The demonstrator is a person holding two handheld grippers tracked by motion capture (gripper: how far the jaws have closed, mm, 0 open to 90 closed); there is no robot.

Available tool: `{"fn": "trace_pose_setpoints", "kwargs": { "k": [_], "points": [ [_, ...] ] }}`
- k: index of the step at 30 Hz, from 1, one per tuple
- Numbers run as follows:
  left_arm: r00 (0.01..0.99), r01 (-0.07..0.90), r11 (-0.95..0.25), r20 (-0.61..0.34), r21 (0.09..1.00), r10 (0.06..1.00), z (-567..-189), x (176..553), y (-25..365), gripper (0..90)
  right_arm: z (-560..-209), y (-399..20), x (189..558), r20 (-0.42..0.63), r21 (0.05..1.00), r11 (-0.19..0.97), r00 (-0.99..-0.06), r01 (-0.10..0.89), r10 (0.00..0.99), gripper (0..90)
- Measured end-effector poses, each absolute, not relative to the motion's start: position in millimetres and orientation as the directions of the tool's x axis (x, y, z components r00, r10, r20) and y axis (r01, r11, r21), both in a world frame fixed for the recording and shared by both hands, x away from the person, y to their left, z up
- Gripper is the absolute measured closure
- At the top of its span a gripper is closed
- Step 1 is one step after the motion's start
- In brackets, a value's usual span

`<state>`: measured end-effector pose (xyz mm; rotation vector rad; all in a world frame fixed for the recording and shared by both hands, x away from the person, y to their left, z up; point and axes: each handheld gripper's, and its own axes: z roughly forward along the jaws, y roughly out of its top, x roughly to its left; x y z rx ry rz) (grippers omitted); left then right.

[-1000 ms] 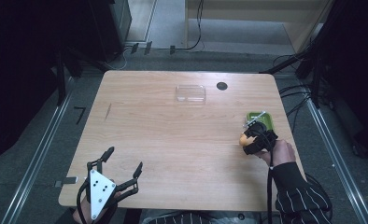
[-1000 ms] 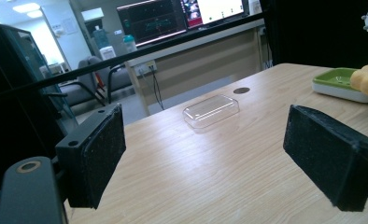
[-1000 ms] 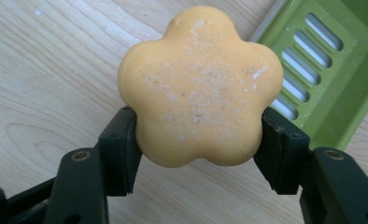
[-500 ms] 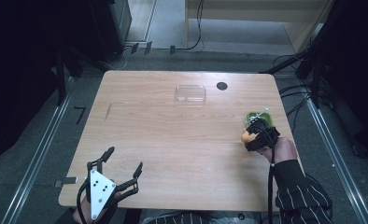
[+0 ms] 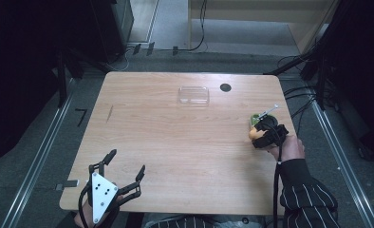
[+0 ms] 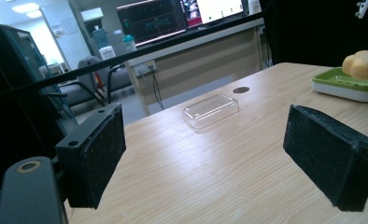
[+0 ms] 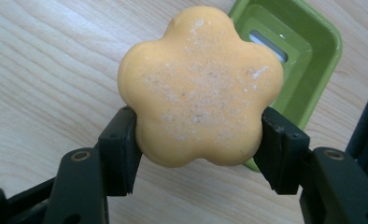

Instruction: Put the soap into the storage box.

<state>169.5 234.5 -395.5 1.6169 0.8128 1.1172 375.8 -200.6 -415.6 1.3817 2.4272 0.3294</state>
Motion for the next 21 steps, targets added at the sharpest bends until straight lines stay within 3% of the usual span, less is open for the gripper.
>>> {"fn": "trace_pose_setpoints", "kwargs": {
  "k": [21],
  "points": [
    [0.357,-0.003,-0.306,0.287,0.952,0.889,-396,170,234,13.0,-416,-218,397,-0.167,0.372,0.447,-0.415,0.813,0.894,40.0]
  ]
}}
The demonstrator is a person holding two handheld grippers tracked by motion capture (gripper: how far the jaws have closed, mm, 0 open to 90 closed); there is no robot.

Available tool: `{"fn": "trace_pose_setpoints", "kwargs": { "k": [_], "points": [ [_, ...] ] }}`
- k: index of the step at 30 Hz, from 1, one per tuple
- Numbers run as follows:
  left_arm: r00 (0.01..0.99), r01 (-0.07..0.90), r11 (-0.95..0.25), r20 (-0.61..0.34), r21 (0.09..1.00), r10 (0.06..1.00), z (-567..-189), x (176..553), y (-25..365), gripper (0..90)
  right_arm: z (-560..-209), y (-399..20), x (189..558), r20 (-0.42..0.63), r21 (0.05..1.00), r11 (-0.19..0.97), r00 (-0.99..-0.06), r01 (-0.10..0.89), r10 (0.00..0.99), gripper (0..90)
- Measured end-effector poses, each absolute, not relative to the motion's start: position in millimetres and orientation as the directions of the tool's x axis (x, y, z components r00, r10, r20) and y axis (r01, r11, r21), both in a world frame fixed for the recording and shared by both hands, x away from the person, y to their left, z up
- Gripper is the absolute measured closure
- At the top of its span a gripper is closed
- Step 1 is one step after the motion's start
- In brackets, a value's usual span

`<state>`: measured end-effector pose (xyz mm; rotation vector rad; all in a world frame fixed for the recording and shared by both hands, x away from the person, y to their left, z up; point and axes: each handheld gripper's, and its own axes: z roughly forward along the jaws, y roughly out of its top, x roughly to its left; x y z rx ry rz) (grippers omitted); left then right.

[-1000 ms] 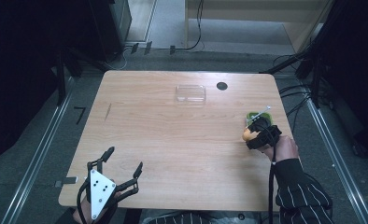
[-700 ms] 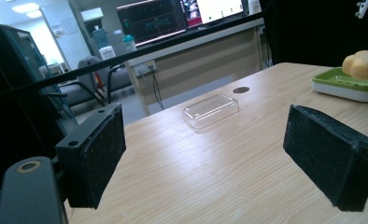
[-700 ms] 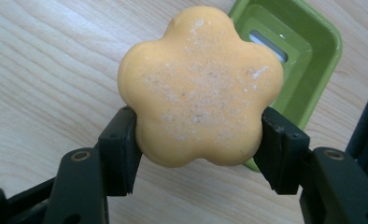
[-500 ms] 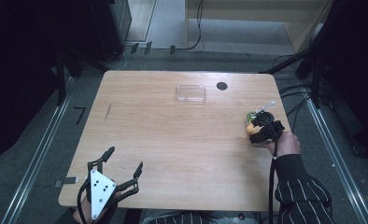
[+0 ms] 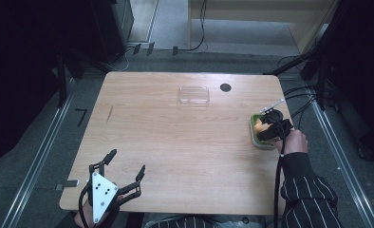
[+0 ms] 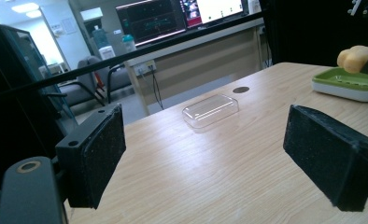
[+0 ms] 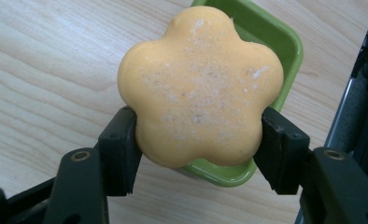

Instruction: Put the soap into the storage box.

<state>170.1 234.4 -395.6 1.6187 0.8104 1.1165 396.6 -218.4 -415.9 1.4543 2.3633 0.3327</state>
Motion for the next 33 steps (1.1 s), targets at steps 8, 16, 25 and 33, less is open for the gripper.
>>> {"fn": "trace_pose_setpoints", "kwargs": {
  "k": [8,16,25,33],
  "points": [
    [0.364,-0.002,-0.312,0.291,0.950,0.885,-395,171,233,13.0,-418,-224,405,-0.171,0.368,0.437,-0.402,0.821,0.900,40.0],
    [0.361,-0.002,-0.307,0.287,0.952,0.887,-396,171,234,13.0,-424,-228,417,-0.166,0.345,0.430,-0.397,0.834,0.903,40.0],
    [0.361,-0.003,-0.306,0.286,0.952,0.887,-396,171,234,13.0,-433,-229,428,-0.178,0.288,0.456,-0.421,0.842,0.889,39.9],
    [0.361,-0.002,-0.305,0.285,0.952,0.888,-396,171,234,13.0,-439,-228,433,-0.177,0.260,0.459,-0.425,0.850,0.888,39.9]
  ]
}}
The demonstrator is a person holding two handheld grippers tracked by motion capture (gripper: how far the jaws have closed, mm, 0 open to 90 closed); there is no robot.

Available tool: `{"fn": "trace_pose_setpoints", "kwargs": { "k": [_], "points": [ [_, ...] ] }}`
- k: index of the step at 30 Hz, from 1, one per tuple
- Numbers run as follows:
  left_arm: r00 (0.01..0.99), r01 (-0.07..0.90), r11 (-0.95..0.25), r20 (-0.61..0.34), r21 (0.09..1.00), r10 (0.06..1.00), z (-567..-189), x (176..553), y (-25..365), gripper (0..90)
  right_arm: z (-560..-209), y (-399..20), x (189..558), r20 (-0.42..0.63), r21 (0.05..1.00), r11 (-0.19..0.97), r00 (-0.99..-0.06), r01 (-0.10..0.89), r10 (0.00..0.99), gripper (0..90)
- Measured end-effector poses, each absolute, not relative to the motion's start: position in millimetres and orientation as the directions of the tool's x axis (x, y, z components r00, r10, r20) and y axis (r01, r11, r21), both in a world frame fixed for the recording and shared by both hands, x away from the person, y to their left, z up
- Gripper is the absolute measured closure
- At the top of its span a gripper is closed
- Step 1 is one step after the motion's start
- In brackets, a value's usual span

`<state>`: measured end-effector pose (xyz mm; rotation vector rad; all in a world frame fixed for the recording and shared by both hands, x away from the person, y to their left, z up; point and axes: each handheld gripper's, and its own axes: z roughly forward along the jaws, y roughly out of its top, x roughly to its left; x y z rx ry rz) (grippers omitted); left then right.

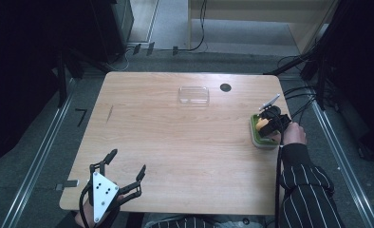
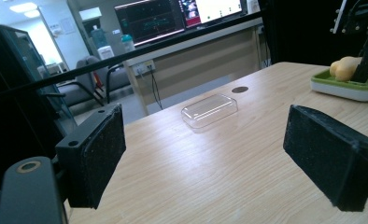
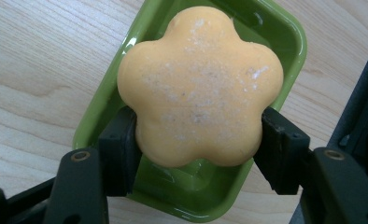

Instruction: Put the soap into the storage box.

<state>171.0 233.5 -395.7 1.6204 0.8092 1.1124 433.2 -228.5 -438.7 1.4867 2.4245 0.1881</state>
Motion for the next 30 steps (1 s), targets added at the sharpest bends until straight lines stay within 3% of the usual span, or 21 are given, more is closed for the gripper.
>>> {"fn": "trace_pose_setpoints", "kwargs": {
  "k": [30],
  "points": [
    [0.362,-0.003,-0.306,0.286,0.952,0.887,-396,171,234,13.0,-451,-232,438,-0.158,0.224,0.461,-0.434,0.859,0.887,39.2]
  ]
}}
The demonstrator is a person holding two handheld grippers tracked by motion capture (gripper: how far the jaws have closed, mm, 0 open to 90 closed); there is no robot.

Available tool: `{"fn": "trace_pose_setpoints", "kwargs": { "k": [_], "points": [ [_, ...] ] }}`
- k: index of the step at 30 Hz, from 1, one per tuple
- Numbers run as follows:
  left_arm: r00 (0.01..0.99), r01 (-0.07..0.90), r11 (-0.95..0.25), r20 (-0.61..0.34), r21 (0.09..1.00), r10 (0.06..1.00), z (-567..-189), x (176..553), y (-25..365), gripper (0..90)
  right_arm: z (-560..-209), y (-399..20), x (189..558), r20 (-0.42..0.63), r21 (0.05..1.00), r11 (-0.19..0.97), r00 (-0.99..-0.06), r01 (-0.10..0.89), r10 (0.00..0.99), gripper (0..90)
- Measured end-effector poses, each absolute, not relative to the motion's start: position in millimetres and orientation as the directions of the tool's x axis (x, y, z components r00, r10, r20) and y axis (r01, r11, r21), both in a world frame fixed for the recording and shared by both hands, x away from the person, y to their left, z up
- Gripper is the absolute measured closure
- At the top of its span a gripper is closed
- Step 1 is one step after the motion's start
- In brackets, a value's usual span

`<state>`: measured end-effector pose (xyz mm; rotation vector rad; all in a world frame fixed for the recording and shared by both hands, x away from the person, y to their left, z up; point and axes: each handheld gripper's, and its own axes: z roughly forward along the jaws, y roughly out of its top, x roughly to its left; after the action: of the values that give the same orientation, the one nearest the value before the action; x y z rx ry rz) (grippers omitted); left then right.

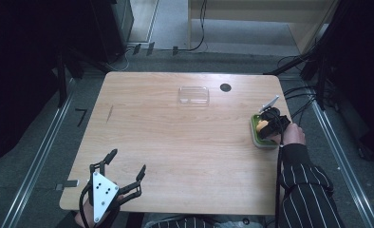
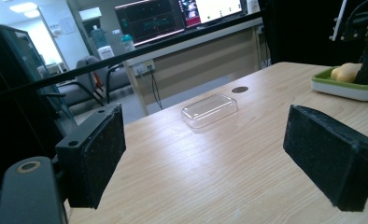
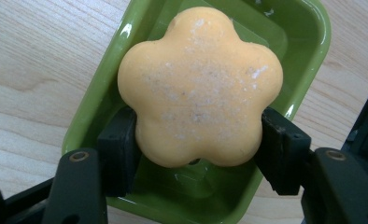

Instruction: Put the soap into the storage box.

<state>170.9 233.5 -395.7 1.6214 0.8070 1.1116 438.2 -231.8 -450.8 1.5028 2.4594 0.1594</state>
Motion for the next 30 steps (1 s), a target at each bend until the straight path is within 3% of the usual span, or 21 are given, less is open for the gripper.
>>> {"fn": "trace_pose_setpoints", "kwargs": {
  "k": [19,25,30],
  "points": [
    [0.362,-0.004,-0.305,0.286,0.952,0.887,-396,171,234,13.0,-442,-232,435,-0.168,0.254,0.440,-0.409,0.861,0.897,28.7],
    [0.361,-0.004,-0.306,0.286,0.952,0.887,-395,171,234,13.0,-432,-229,427,-0.149,0.260,0.442,-0.417,0.859,0.897,15.8],
    [0.360,-0.004,-0.302,0.283,0.953,0.889,-396,171,234,13.0,-426,-218,415,-0.134,0.259,0.484,-0.465,0.836,0.875,12.5]
  ]
}}
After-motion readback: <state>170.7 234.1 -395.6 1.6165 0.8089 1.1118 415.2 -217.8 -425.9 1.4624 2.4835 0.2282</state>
